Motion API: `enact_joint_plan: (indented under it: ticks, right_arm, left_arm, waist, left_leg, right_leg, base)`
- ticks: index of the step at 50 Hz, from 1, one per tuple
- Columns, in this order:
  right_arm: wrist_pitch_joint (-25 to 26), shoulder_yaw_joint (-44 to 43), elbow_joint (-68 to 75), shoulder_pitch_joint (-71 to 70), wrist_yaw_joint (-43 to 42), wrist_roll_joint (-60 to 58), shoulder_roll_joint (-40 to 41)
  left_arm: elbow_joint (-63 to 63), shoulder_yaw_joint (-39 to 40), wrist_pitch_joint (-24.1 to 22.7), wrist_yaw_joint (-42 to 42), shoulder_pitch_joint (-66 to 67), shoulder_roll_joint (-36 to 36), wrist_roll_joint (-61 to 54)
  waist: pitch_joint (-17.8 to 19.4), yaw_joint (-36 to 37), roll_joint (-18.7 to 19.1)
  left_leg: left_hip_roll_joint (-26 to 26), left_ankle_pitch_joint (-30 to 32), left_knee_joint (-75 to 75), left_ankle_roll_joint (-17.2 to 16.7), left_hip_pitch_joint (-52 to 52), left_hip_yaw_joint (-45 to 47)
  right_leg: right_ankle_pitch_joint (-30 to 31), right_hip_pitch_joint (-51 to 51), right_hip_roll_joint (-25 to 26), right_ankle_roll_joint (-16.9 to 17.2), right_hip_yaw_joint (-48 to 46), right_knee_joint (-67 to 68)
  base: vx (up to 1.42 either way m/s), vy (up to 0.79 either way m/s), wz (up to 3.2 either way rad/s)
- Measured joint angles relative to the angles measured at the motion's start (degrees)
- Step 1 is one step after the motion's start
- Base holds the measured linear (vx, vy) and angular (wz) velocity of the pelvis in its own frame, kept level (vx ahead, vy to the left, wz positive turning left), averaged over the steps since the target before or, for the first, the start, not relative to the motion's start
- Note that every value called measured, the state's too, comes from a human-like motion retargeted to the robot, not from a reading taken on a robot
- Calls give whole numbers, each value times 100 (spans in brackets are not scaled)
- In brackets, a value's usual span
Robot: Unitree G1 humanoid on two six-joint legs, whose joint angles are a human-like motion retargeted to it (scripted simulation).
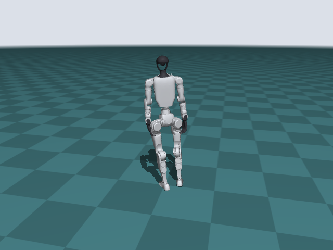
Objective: In place motions
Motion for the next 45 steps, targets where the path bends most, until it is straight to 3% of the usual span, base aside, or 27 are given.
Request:
enact_joint_plan:
  ticks: [45]
  right_arm:
    - [7,22,7,-3,7,-17,-12]
  left_arm:
    - [-4,-5,-1,18,23,4,-51]
  waist:
    - [-49,39,19]
  left_leg:
    - [99,-13,38,-73,-107,117]
  right_leg:
    - [38,-85,72,-79,59,-8]
  base:
    - [0,0,0]
